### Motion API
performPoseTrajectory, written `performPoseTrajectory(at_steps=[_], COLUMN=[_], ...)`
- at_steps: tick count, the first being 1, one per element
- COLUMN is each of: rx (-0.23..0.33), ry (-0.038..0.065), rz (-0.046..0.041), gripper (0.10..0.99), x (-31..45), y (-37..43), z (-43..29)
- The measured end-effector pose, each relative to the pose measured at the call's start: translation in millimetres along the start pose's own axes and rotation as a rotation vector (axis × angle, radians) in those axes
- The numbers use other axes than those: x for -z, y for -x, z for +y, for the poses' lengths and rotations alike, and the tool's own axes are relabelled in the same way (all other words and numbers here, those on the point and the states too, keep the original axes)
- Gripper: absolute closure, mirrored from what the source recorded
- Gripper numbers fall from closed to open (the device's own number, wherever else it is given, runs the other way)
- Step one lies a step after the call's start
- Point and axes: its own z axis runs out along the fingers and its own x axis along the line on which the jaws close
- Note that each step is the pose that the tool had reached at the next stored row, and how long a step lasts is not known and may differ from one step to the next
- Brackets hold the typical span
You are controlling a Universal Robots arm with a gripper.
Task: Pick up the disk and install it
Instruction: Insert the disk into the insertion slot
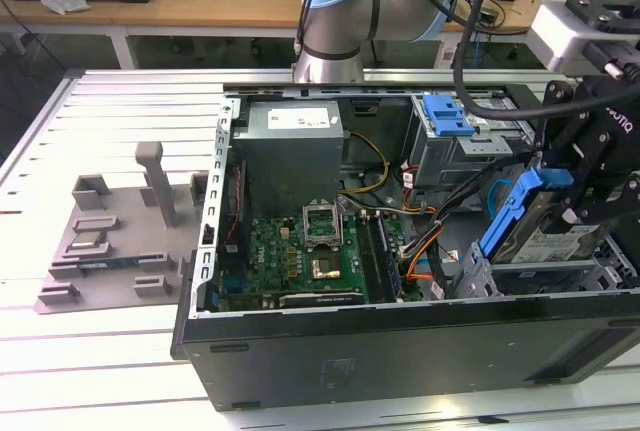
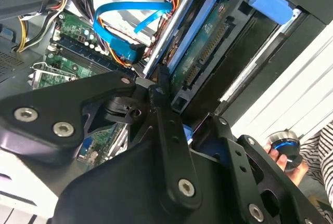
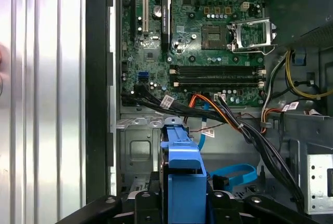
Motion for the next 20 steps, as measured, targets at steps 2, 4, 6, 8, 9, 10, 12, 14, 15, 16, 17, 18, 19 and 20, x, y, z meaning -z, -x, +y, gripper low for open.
performPoseTrajectory(at_steps=[2,4,6,8,9,10,12,14,15,16,17,18,19,20], rx=[0.0,0.0,0.0,0.0,0.0,0.0,0.0,0.0,0.0,0.0,0.0,0.0,0.0,0.0], ry=[0.0,0.0,0.0,0.0,0.0,0.0,0.0,0.0,0.0,0.0,0.0,0.0,0.0,0.0], rz=[0.0,0.0,-0.0002,-0.0003,0.0001,-0.0002,-0.0001,-0.0001,-0.0001,-0.0001,-0.0001,-0.0001,-0.0001,-0.0002], gripper=[0.718,0.718,0.718,0.706,0.643,0.643,0.643,0.659,0.725,0.788,0.847,0.906,0.969,0.98], x=[-0.1,-0.2,-0.3,-0.4,-0.3,-0.4,-0.4,-0.4,-0.5,-0.5,-0.5,-0.5,-0.6,-0.6], y=[0.0,0.0,0.0,0.0,0.0,0.0,0.0,0.0,0.0,0.0,0.0,0.0,0.0,0.0], z=[0.0,0.0,0.0,0.0,0.0,-0.1,0.0,-0.1,-0.1,-0.1,-0.1,0.0,-0.1,-0.1])
